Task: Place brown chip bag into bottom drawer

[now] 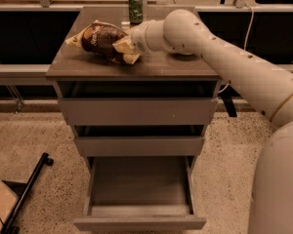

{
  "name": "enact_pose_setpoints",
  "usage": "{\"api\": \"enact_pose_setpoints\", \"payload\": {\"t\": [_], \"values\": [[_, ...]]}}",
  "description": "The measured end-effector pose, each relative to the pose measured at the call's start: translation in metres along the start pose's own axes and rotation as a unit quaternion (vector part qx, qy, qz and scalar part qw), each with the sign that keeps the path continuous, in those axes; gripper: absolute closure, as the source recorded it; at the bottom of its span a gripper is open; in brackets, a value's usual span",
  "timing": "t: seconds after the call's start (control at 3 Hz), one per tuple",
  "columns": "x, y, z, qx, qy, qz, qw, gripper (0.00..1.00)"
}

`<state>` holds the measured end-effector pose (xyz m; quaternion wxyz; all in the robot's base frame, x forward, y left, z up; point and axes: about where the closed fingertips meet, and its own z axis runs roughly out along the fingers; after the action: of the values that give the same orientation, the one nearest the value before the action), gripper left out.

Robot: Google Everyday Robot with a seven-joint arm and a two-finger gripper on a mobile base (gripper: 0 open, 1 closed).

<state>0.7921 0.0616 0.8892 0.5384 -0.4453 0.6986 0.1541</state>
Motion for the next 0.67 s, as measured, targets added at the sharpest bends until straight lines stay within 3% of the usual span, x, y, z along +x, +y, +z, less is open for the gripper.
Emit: {"api": "enact_pose_setpoints", "payload": {"t": [0.33, 0.67], "values": [[-0.017, 0.011, -0.031, -0.011, -0.014, -0.032, 0.9993, 1.00], [-0.022, 0.019, -0.076, -0.001, 0.012, -0.069, 0.9975, 1.00]]}}
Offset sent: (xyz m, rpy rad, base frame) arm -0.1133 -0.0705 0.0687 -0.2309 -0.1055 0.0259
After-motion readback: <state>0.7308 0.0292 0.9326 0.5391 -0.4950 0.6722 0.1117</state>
